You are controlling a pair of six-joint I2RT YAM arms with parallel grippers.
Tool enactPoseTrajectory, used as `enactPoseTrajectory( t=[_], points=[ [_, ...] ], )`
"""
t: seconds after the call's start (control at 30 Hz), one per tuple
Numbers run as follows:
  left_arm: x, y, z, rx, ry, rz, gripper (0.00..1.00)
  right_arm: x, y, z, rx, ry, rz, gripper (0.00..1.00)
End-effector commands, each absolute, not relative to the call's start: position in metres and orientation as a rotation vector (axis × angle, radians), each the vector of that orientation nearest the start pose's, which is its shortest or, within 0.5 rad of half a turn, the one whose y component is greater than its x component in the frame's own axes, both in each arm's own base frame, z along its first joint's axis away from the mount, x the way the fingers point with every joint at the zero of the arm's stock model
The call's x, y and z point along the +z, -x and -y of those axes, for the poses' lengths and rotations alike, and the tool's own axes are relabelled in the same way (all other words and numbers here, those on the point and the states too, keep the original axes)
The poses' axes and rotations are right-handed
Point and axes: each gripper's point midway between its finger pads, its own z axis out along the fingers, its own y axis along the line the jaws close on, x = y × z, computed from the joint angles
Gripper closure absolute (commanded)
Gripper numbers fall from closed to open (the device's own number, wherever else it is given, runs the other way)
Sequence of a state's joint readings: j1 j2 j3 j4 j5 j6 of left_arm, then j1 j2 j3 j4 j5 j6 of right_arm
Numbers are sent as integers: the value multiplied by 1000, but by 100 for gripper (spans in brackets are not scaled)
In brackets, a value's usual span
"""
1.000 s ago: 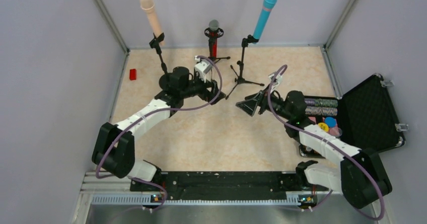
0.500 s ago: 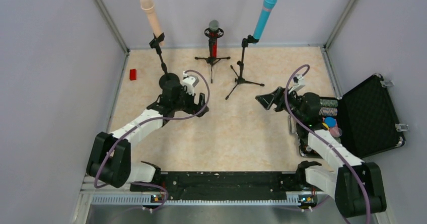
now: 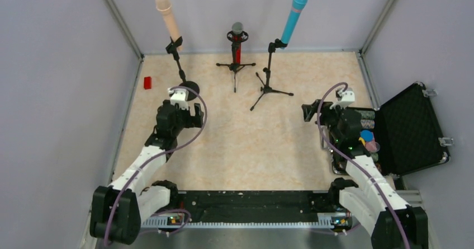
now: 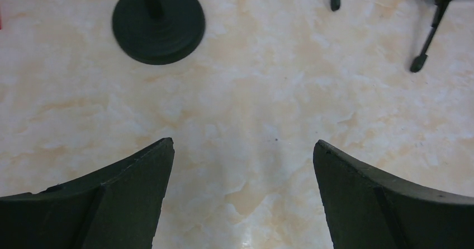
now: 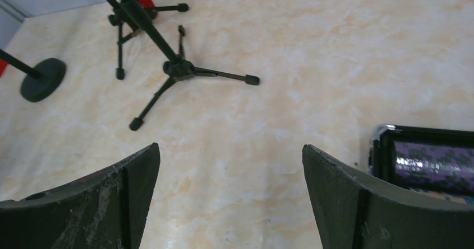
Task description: Attach the microphones to the stand
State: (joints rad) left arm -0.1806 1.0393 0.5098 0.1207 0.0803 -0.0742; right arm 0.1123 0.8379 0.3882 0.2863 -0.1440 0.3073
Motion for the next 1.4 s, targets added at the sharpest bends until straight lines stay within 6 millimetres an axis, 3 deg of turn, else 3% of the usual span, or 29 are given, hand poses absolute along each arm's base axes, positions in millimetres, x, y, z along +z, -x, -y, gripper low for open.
enactPoseTrajectory(
  t=[0.0, 0.13, 0.37, 0.53, 0.67, 0.73, 0.93, 1.13, 1.2, 1.27, 1.37],
  points=[
    [160, -345, 38, -48, -26, -1773, 1, 166, -323, -41, 231, -93, -1740, 5],
    [155, -346, 19, 26, 7, -1720, 1, 149, -320, -22, 122, -124, -1686, 5],
    [129, -348, 12, 78, -47, -1661, 1, 124, -313, -10, 52, -130, -1612, 6],
    [132, -354, 13, 103, -110, -1607, 1, 131, -318, -6, 14, -107, -1566, 7],
    [128, -357, 9, 84, -87, -1560, 1, 126, -327, -5, 2, -118, -1608, 6],
    [122, -357, 0, 80, -35, -1559, 1, 130, -325, -5, -4, -109, -1572, 6],
    [118, -364, -2, 61, -35, -1556, 1, 145, -318, -9, -5, -36, -1462, 5],
    [117, -367, -7, 77, -8, -1570, 1, 139, -318, -4, -67, 0, -1426, 5],
    [117, -368, -8, 81, 6, -1574, 1, 134, -323, -2, -79, -5, -1411, 5],
    [116, -370, -10, 87, 14, -1584, 1, 117, -327, 1, -96, -19, -1485, 5],
    [111, -381, -17, 108, 67, -1634, 1, 117, -343, 0, -94, -17, -1519, 5]
  ],
)
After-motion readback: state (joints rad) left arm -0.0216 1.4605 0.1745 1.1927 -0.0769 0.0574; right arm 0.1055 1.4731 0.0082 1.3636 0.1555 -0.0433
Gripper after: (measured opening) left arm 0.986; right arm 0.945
